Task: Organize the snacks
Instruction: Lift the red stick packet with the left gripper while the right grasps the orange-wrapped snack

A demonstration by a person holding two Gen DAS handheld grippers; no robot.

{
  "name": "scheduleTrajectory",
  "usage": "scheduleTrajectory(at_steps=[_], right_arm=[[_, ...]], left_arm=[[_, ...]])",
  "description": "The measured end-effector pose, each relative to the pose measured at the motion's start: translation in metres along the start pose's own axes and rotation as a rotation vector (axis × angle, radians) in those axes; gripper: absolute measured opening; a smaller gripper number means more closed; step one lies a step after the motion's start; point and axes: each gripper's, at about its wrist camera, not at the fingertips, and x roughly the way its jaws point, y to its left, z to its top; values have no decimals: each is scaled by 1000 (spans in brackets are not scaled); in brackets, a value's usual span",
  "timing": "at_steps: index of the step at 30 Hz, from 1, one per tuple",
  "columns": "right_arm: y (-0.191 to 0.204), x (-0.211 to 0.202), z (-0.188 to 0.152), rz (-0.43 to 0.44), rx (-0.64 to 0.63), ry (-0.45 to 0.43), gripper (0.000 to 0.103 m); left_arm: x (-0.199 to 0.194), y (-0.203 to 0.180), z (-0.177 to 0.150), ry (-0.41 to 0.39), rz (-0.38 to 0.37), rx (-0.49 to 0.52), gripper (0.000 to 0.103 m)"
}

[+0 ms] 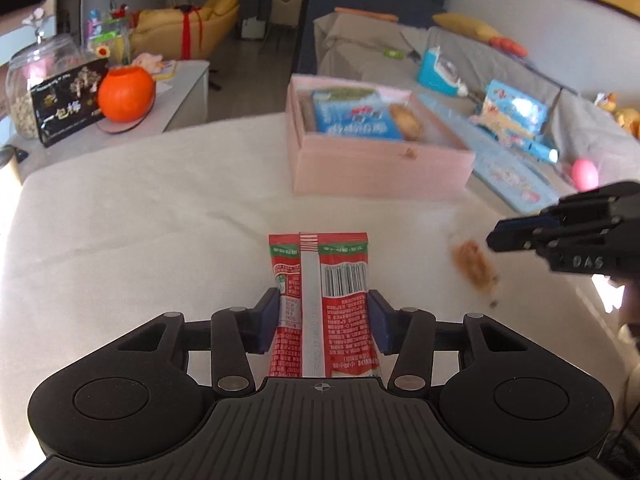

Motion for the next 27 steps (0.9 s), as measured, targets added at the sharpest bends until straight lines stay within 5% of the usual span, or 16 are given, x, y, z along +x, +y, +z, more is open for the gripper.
scheduleTrajectory(at_steps=[6, 16, 27], right_arm=[[-9, -22, 2, 6, -2, -56, 15], [-14, 21, -20, 51, 117, 78, 25], [0, 39, -12, 24, 73, 64, 22]], left_arm=[[-21, -19, 41, -134, -18, 36, 52], [34, -21, -2, 59, -36, -8, 52], [50, -30, -20, 108, -12, 19, 53]])
